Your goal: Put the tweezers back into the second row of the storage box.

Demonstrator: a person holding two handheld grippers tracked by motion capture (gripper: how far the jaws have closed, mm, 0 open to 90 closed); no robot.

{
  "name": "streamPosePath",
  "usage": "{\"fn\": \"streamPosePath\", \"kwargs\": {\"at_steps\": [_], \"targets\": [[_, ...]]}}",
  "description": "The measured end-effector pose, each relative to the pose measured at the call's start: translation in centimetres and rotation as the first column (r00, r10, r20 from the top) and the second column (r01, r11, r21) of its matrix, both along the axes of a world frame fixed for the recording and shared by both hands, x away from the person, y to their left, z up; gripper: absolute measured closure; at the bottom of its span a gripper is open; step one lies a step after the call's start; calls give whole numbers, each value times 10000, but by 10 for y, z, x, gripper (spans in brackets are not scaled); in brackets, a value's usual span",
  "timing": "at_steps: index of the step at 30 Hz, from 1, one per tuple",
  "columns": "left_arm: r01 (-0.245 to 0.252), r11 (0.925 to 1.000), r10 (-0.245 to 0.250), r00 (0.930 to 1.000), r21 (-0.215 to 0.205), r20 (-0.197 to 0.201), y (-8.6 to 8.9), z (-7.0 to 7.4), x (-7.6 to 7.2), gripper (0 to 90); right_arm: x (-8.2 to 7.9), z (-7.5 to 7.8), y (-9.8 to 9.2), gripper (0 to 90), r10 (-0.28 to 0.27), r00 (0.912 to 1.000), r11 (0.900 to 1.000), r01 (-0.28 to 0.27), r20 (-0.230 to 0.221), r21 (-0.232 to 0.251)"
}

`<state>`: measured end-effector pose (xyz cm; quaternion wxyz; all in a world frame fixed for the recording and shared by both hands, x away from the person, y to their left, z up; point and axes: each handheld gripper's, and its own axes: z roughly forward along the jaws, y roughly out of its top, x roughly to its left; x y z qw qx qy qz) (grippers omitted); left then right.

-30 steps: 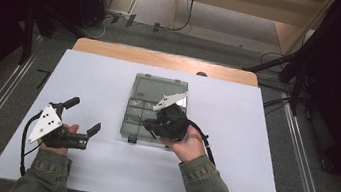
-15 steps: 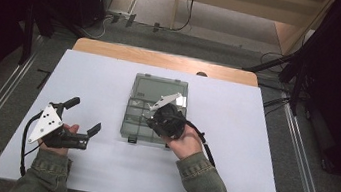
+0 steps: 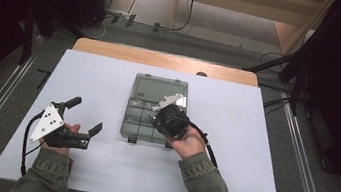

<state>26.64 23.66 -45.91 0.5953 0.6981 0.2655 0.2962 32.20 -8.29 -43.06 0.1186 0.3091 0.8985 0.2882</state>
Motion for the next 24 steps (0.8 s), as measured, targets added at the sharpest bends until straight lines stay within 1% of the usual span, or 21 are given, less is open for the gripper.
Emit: {"fn": "streamPosePath", "kwargs": {"at_steps": [1, 2, 3, 4, 6, 7, 8, 10, 11, 12, 13, 14, 15, 16, 17, 18, 19, 21, 22, 23, 24], "targets": [[-2, 10000, 2, 10000, -14, 2, 0, 0, 0, 0, 0, 0, 0, 689, 32, 10000, 10000, -32, 17, 68], [-19, 10000, 19, 10000, -29, 12, 0, 0, 0, 0, 0, 0, 0, 592, -61, 10000, 9999, 60, 57, 87], [-28, 10000, 28, 10000, -31, 18, 0, 0, 0, 0, -1, 0, 0, 509, -116, 9999, 9999, 115, 43, 120], [-27, 10000, 27, 10000, -24, 32, 1, 1, 0, 0, -1, 1, -1, 451, -108, 9999, 9995, 110, -48, 280], [-22, 10000, 22, 10000, -45, 32, 1, 1, 0, 0, -3, 2, -3, 354, -196, 9997, 9986, 203, -163, 479], [-25, 10000, 25, 10000, -52, 28, 0, 1, 1, 0, -3, 3, -4, 309, -215, 9997, 9984, 220, -113, 525], [-17, 10000, 17, 10000, -49, 25, 0, 1, 1, 0, -5, 3, -5, 258, -341, 9993, 9975, 348, -130, 619], [7, 10000, -7, 10000, -39, 33, 0, 1, 2, 0, -6, 4, -9, 168, -563, 9979, 9957, 584, -316, 715], [12, 10000, -12, 10000, -46, 36, -1, 0, 2, 0, -9, 4, -12, 129, -700, 9971, 9944, 721, -291, 770], [7, 10000, -7, 10000, -42, 40, -1, 0, 2, 0, -11, 4, -14, 116, -784, 9967, 9936, 797, -185, 801], [31, 10000, -30, 10000, -35, 30, -1, 0, 2, 0, -13, 5, -18, 73, -907, 9959, 9921, 906, -28, 864], [40, 10000, -40, 10000, -11, 36, -1, 1, 2, 0, -15, 6, -22, 23, -1162, 9931, 9890, 1141, 171, 940], [55, 10000, -55, 10000, -6, 35, -1, 1, 2, 0, -17, 7, -25, 2, -1330, 9908, 9867, 1301, 241, 975], [56, 10000, -56, 10000, -18, 41, -1, 0, 1, 0, -18, 8, -28, 0, -1474, 9886, 9838, 1432, 320, 1076], [55, 10000, -55, 10000, -38, 28, -1, 0, 1, 0, -20, 9, -33, 0, -1717, 9842, 9781, 1652, 425, 1268], [42, 10000, -42, 10000, -43, 25, -1, 1, 0, 0, -24, 11, -40, 0, -1977, 9782, 9711, 1866, 641, 1486], [45, 10000, -45, 10000, -59, 60, -1, 1, 0, 0, -24, 11, -40, 0, -1977, 9782, 9711, 1866, 641, 1486], [27, 10000, -26, 10000, -71, 76, 0, 1, -1, 0, -29, 12, -48, 0, -2174, 9717, 9609, 1964, 923, 1953], [10, 10000, -10, 10000, -51, 61, 0, 2, -1, 0, -32, 12, -53, 0, -2260, 9694, 9544, 2006, 961, 2210], [0, 10000, 1, 10000, -48, 70, 0, 2, -1, 0, -33, 12, -57, 0, -2334, 9681, 9494, 2067, 906, 2366], [-4, 10000, 5, 10000, -45, 68, 0, 2, -2, 0, -34, 13, -60, 0, -2396, 9671, 9468, 2133, 855, 2409]]}}
